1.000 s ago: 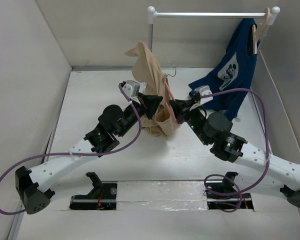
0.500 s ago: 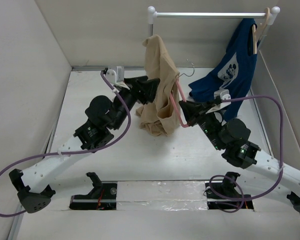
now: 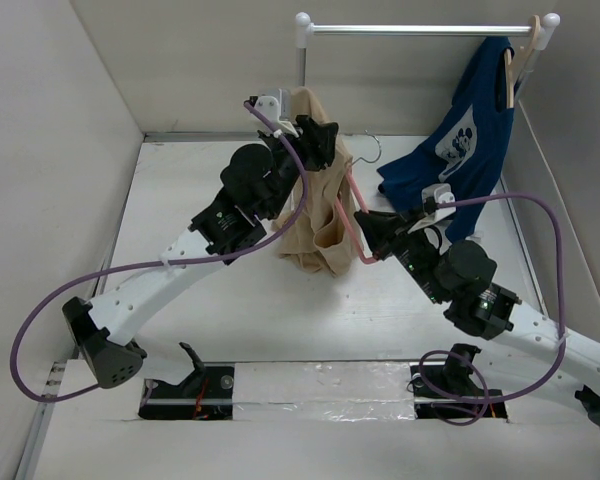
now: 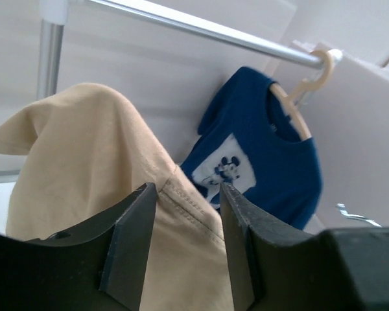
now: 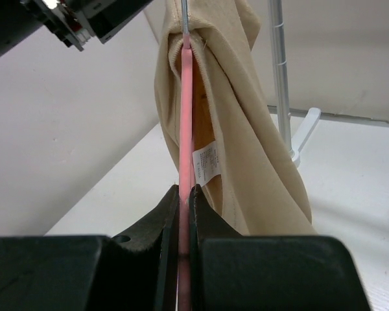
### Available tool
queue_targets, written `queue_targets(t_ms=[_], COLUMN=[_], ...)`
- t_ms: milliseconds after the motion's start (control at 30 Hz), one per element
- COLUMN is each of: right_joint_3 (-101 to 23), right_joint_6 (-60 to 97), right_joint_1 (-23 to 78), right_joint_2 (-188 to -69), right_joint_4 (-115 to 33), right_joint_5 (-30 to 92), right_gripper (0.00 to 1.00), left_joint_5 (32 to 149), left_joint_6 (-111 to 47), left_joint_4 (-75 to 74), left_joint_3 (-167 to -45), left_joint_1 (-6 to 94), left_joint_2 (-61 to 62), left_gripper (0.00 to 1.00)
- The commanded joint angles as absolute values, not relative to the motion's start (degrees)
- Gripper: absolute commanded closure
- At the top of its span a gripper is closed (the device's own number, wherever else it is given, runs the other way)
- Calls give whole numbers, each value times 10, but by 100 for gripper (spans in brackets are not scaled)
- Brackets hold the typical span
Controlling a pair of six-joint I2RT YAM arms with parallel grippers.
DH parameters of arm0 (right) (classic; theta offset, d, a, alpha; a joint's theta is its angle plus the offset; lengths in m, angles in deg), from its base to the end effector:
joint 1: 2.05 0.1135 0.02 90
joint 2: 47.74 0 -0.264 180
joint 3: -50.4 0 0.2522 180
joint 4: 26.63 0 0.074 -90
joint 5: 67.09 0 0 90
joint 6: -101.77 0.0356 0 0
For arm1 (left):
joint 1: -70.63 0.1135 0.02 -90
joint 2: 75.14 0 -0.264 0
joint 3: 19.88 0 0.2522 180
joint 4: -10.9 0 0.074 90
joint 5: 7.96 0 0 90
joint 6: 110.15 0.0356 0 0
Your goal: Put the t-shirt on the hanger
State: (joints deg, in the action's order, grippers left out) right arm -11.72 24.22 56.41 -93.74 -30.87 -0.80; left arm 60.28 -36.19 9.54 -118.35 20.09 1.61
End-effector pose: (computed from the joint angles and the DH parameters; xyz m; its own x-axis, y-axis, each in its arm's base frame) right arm 0.1080 0.1487 0.3954 -0.0187 0.3469 -0.9377 -0.5842 0.7573 0.2918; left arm 0.1971 -0.2187 0.5011 0.0754 -0.4954 -0.8654 0.5379 0.7509 -0.3830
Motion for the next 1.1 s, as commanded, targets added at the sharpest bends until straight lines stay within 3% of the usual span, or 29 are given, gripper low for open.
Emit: queue_targets(t_ms=[0,100,133,233,700,1000,1033,1067], right_joint_3=[-126,-124,-123,-127,-179,-224,-227,-226], right_joint_6=[248,249,249,247,188,169,169,171], right_joint_1=[567,567,567,567,567,532,532,532], right_joint_2=[-927,-930,-932,-940,-1001,-1035,-1038,-1040], right_joint_4=[-262,-258,-256,-262,-227,-173,-172,-171], right_joint_5=[1,-1,-2,-6,-21,26,29,33], right_gripper=[100,100,100,100,100,100,100,100], left_joint_5=[586,604,605,617,739,712,704,699], left_joint_6=[-369,-373,-372,-371,-392,-423,-423,-424], left_joint_4=[103,113,111,114,55,3,4,16], left_joint_3=[-1210,-1209,-1213,-1211,-1210,-1175,-1171,-1154], left_joint_1=[218,224,224,224,193,193,193,193], left_joint_2=[10,14,17,18,5,-65,-79,-89], left_gripper=[63,79,90,100,100,100,97,78])
